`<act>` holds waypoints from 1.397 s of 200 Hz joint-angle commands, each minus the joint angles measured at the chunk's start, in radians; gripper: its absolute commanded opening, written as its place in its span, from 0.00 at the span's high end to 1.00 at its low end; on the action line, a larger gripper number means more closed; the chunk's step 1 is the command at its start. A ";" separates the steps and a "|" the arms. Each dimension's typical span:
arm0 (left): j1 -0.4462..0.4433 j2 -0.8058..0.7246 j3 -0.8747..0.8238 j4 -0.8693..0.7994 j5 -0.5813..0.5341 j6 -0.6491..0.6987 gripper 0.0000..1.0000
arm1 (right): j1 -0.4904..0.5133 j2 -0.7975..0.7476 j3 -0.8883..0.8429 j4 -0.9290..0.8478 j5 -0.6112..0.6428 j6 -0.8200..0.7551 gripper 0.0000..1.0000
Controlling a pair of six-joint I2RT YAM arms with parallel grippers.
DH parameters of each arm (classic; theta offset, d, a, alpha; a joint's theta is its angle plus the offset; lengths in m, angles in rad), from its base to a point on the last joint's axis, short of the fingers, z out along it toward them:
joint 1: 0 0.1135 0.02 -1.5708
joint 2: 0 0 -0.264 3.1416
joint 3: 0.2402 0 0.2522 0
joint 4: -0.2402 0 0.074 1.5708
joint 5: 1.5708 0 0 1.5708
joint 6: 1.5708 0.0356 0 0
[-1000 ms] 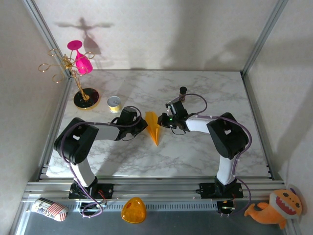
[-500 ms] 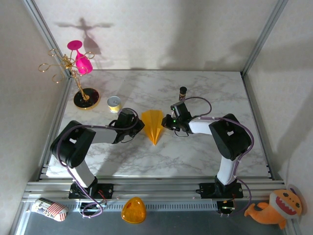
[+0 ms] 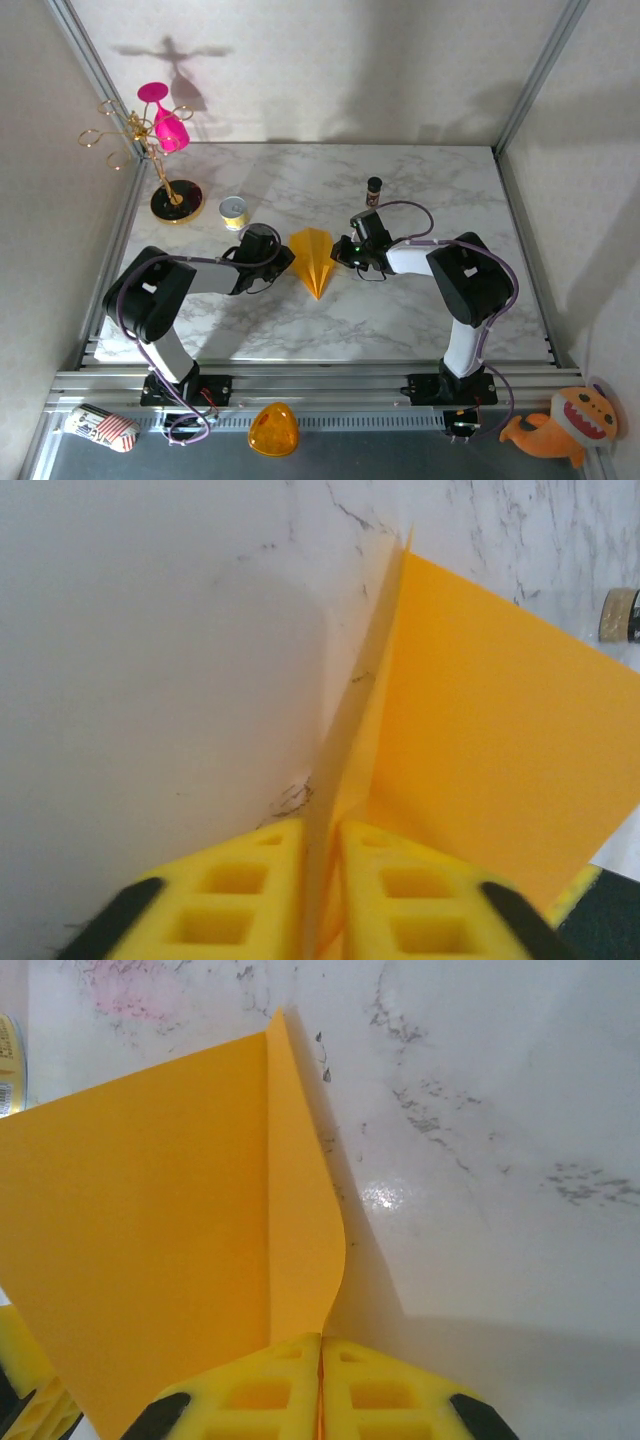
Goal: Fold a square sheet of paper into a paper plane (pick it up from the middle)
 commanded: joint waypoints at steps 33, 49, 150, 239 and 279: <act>-0.013 -0.119 0.045 -0.169 0.050 0.130 0.67 | -0.004 0.030 0.043 -0.030 -0.044 -0.035 0.89; -0.024 -0.157 0.024 -0.187 0.045 0.137 0.66 | -0.004 0.033 0.048 -0.035 -0.045 -0.036 0.89; -0.110 -0.113 0.111 -0.260 0.017 0.149 0.77 | -0.003 0.046 0.056 -0.043 -0.045 -0.036 0.89; -0.136 -0.002 0.181 -0.303 0.006 0.177 0.73 | -0.004 0.050 0.057 -0.049 -0.045 -0.035 0.89; -0.156 0.006 0.177 -0.278 0.062 0.181 0.70 | -0.004 0.056 0.060 -0.049 -0.047 -0.036 0.89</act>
